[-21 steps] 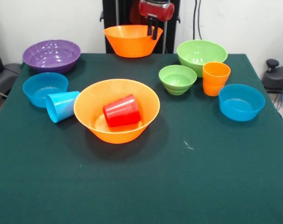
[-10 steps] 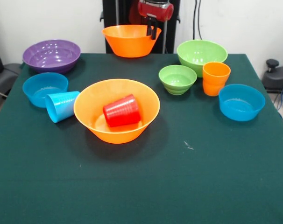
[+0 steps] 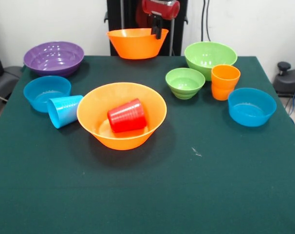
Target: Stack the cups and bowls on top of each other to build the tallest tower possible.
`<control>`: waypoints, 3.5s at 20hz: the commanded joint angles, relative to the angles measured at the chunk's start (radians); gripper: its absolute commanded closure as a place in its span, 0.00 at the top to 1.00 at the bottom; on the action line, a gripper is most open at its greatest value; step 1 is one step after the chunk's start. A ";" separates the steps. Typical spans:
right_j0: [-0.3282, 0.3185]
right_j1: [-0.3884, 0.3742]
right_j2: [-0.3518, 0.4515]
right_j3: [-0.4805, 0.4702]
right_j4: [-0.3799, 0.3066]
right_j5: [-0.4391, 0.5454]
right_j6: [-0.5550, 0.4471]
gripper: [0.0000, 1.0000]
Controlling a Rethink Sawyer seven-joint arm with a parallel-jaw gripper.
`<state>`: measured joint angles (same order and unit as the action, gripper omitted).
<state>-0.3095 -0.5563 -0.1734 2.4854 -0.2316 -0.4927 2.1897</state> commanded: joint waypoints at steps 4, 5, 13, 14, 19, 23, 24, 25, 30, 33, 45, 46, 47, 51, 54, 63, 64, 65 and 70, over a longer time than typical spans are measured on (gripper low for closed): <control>-0.036 -0.054 0.164 -0.236 0.005 0.160 0.076 0.00; -0.039 -0.038 0.162 -0.260 0.002 0.159 0.069 0.00; -0.091 0.045 0.209 -0.374 -0.068 0.134 0.045 0.00; -0.092 0.046 0.212 -0.379 -0.070 0.137 0.045 0.00; -0.104 0.022 0.226 -0.379 -0.079 0.178 0.046 0.00; -0.114 -0.048 0.238 -0.335 -0.071 0.247 0.050 0.00; -0.116 -0.077 0.239 -0.315 -0.067 0.270 0.051 0.00; -0.118 -0.105 0.241 -0.294 -0.063 0.293 0.052 0.00; -0.133 -0.254 0.253 -0.195 -0.050 0.401 0.058 0.00; -0.158 -0.271 0.280 -0.198 -0.064 0.423 0.051 0.00; -0.230 -0.478 0.379 -0.114 -0.038 0.593 0.030 0.00; -0.225 -0.471 0.374 -0.122 -0.040 0.589 0.033 0.00; -0.220 -0.463 0.369 -0.130 -0.043 0.586 0.035 0.00; -0.209 -0.451 0.363 -0.136 -0.042 0.571 0.053 0.00; -0.175 -0.387 0.331 -0.172 -0.049 0.516 0.073 0.00; -0.099 -0.370 0.306 -0.226 -0.003 0.520 0.101 0.00; -0.094 -0.366 0.305 -0.233 0.000 0.521 0.101 0.00; -0.090 -0.362 0.303 -0.240 0.003 0.523 0.102 0.00; -0.072 -0.335 0.301 -0.274 0.016 0.514 0.106 0.00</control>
<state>-0.4084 -0.9691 0.0725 2.3219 -0.2656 -0.0120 2.1897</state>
